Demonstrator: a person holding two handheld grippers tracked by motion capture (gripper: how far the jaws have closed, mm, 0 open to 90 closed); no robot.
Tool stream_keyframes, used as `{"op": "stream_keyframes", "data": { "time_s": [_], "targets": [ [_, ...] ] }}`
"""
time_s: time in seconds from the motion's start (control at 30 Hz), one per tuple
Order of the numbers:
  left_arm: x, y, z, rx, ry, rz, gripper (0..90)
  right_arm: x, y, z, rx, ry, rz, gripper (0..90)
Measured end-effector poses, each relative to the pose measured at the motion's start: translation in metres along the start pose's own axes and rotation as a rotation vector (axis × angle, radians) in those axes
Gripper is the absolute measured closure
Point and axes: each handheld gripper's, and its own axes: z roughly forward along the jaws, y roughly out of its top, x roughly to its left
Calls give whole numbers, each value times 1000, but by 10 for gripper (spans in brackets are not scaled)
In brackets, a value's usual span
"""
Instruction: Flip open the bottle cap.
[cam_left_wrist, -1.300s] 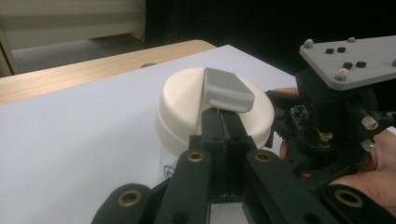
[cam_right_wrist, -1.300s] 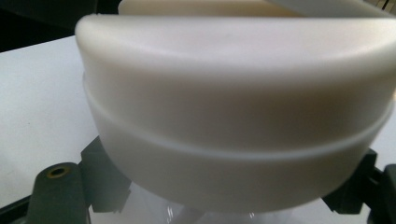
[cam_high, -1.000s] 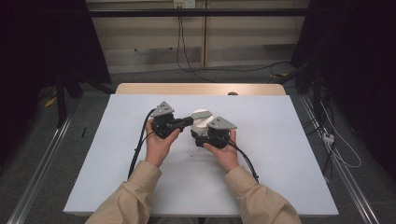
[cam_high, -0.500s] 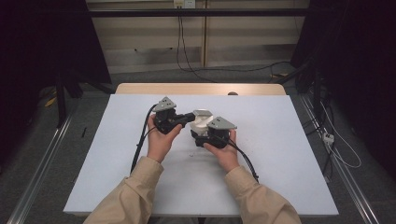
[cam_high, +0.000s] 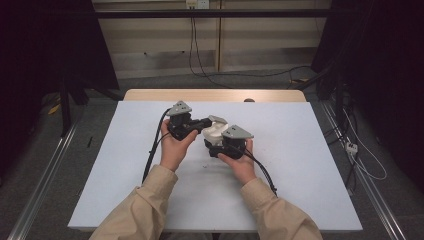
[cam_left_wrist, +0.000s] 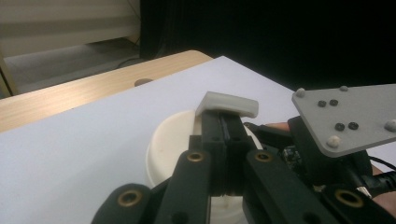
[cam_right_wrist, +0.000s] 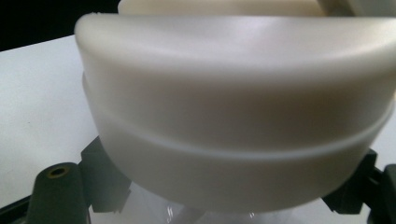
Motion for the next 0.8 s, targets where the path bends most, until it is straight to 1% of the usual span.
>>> {"op": "stream_keyframes", "data": {
  "time_s": [0.23,0.63,0.7,0.8],
  "targets": [
    [-2,3,2,-7,-1,4,900,0,0,0,0,0,0,185],
    [-2,10,8,-2,1,14,900,0,0,0,1,1,1,185],
    [-2,11,9,-3,-1,11,900,0,0,0,0,0,1,185],
    [-3,13,11,0,-3,18,900,0,0,0,0,0,1,185]
  ]
}}
